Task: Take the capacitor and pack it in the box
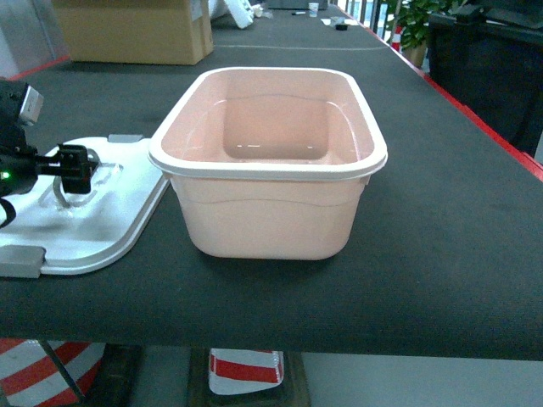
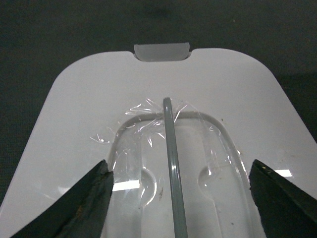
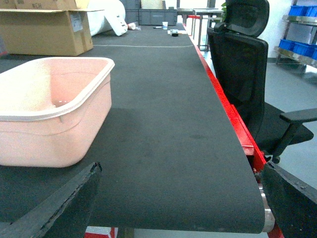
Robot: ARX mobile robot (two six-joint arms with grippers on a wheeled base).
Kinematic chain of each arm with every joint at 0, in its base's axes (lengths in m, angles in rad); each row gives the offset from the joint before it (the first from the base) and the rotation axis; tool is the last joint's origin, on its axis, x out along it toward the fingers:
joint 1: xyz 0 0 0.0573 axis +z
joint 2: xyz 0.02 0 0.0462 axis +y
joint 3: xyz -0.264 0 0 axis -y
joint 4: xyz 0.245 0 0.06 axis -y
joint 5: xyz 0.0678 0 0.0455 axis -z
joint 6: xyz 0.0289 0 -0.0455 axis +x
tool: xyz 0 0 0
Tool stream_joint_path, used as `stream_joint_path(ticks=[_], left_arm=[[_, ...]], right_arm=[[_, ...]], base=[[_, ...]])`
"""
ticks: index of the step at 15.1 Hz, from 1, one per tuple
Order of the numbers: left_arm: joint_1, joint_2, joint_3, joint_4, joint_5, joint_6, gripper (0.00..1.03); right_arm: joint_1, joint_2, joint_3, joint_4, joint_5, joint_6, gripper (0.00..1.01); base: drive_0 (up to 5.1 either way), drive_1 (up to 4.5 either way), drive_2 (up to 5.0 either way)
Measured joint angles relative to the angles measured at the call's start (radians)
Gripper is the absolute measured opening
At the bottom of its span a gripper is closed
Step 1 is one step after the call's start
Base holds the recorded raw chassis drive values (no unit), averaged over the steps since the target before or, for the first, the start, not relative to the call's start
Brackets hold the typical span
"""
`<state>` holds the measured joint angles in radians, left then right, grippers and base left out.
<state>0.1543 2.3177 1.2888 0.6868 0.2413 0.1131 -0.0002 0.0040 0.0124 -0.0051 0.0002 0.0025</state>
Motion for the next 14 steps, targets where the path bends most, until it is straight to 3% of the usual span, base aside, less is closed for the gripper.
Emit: stream_joint_path(ticks=[7,10,14], left_arm=[[-0.002,0.011,0.016,-0.045,-0.008,0.004,0.03],[0.002,0.008,0.018,-0.044,-0.021,-0.011,0.02],[0.004,-0.161,0.013,-0.06,-0.027,-0.092,0.02]], right_arm=[[0.0,0.0,0.0,0.0,0.0,0.0,0.98],[0.0,0.0,0.0,0.0,0.0,0.0,0.98],[0.0,0.0,0.0,0.0,0.0,0.0,0.98]], base=[[0.0,0.0,0.0],[0.0,0.0,0.0],[0.0,0.0,0.0]])
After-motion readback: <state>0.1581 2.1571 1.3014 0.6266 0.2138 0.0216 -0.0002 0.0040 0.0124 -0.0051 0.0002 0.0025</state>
